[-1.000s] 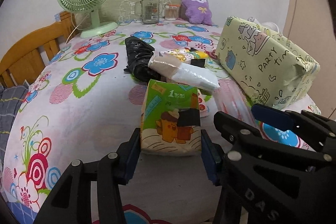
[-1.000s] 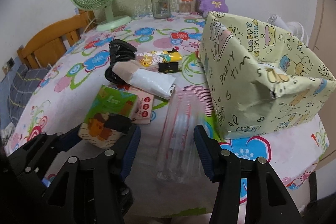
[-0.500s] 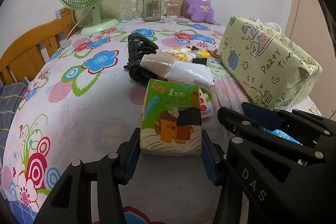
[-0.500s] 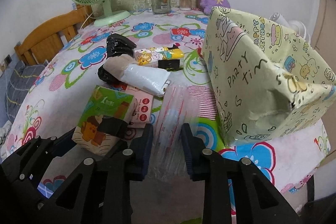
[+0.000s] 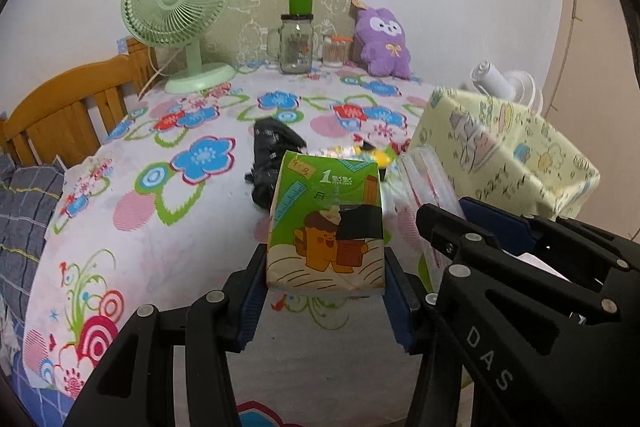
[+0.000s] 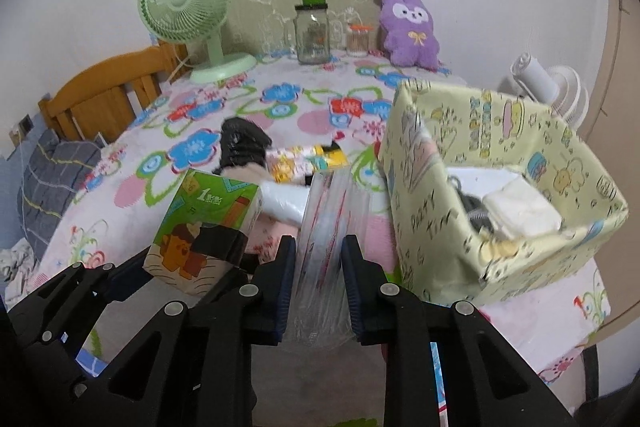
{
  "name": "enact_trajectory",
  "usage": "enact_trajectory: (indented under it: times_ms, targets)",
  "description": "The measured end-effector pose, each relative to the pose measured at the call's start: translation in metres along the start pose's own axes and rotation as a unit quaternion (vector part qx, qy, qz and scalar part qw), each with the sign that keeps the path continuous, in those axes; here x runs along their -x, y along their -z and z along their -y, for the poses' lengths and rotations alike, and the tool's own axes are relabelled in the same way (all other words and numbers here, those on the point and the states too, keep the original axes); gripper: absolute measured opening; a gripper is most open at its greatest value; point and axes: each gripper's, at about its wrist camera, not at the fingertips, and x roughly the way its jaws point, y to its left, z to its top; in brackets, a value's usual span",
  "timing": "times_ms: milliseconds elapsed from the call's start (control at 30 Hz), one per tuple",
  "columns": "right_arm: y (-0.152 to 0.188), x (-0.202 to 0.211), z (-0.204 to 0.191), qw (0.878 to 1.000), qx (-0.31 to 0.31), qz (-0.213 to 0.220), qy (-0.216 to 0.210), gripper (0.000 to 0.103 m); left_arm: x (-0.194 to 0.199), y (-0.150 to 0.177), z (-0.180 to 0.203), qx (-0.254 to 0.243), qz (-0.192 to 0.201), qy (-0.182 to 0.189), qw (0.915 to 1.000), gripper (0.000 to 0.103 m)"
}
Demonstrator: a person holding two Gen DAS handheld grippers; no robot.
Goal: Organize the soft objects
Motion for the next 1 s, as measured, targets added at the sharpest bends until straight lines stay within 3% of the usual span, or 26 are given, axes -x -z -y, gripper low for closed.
enact_trajectory:
  times_ms: [1000]
  targets:
    - [-0.058,0.077,0.012,0.996,0.011,0.083,-0.016,0.026,0.067,-0.058,0.022,-0.007,0.075,-0.02,0.9969,0.054]
